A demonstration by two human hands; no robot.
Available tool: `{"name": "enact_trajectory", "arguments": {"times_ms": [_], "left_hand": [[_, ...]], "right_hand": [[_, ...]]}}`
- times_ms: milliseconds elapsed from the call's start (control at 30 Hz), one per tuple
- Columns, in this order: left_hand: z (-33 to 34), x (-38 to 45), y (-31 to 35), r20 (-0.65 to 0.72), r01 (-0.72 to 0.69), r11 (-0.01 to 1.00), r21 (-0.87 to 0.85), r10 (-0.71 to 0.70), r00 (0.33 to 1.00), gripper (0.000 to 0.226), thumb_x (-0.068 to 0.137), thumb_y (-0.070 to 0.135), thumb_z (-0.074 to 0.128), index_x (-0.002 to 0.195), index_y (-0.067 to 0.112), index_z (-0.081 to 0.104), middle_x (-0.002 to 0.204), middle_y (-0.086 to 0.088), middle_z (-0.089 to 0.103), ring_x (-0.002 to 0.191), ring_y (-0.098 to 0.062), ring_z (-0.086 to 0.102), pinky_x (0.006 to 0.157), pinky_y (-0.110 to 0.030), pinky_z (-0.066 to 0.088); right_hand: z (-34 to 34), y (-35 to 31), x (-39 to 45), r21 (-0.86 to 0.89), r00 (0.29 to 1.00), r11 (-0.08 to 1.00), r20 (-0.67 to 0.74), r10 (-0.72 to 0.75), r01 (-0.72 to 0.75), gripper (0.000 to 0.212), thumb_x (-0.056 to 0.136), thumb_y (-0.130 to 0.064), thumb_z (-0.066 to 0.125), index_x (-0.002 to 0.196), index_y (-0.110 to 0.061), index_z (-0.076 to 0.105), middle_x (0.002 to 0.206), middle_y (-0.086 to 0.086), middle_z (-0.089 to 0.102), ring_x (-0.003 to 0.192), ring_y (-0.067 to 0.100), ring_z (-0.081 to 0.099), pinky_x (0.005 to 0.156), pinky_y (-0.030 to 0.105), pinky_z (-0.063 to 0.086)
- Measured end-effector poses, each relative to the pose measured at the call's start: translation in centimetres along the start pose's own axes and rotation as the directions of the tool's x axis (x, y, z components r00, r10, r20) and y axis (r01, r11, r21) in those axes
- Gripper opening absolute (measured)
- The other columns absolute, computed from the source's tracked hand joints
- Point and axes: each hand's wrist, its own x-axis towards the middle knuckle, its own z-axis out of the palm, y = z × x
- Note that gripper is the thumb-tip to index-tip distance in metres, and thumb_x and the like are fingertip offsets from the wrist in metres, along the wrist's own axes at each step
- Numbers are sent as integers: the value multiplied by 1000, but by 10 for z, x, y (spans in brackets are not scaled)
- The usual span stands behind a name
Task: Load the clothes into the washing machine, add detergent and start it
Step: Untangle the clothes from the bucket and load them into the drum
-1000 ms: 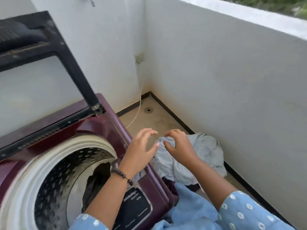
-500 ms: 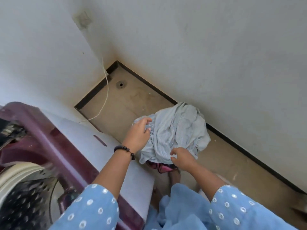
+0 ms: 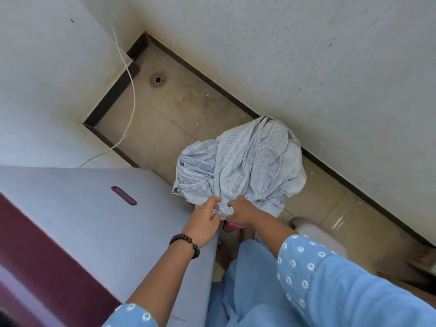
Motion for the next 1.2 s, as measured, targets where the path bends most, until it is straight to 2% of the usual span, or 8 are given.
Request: {"name": "enact_trajectory", "arguments": {"times_ms": [200,267,433,533,700,867,1067,1200], "left_hand": [[3,24,-1,79,33,998,-55,-28,996,36,102,15,46,138,16,45,136,-6,55,127,-19,52,101,-24,38],[2,35,-1,74,53,996,-72,-48,996,36,101,14,47,137,14,46,135,-8,56,126,-20,52,99,-22,37],[-9,50,-2,33,125,976,-178,-121,992,34,101,14,49,134,13,50,135,-9,56,123,-21,53,98,-26,39],[-18,51,0,-41,181,920,-349,-208,977,32,100,15,52,132,11,53,132,-11,57,107,-16,54,88,-25,40],[-31,43,8,-81,201,864,-461,-267,960,36,99,25,55,131,7,51,112,-2,57,83,2,52,65,-5,42],[-35,26,25,26,251,849,-465,-270,962,76,80,75,51,137,25,46,132,3,55,118,-16,54,107,-38,42],[-36,-6,52,182,240,746,-622,-160,970,48,86,57,62,114,18,63,112,-5,69,91,-15,65,90,-34,51],[-38,-38,66,-50,7,749,-663,-54,997,36,81,27,76,115,17,70,109,-1,75,105,-24,69,101,-48,50]], "right_hand": [[-2,17,21,52,996,995,35,87,-89,60,94,-34,55,148,-18,35,159,20,6,142,36,29,111,36,34],[-4,25,27,109,996,991,49,77,-82,58,93,-26,55,147,-12,37,157,17,20,140,35,34,110,33,33],[-12,17,24,418,996,908,-92,-1,39,22,92,-13,59,109,-3,70,107,8,69,102,22,62,88,32,43],[-22,8,8,595,979,795,-205,11,115,20,86,-18,70,69,-20,58,65,-10,52,62,4,47,62,21,37],[-52,-6,-55,781,967,571,-221,-125,253,44,81,-10,74,62,-24,37,63,-6,33,59,7,30,56,25,24],[-67,-33,-147,868,893,398,-102,-439,296,46,78,-9,70,60,-26,31,65,0,25,61,8,25,57,25,21],[-50,-66,-217,800,718,489,108,-688,348,47,87,2,64,62,-19,30,57,-5,26,50,2,23,49,18,18],[-36,-69,-237,686,741,579,86,-666,441,15,93,-16,64,79,-15,60,66,-14,50,61,-2,41,62,13,33]]}}
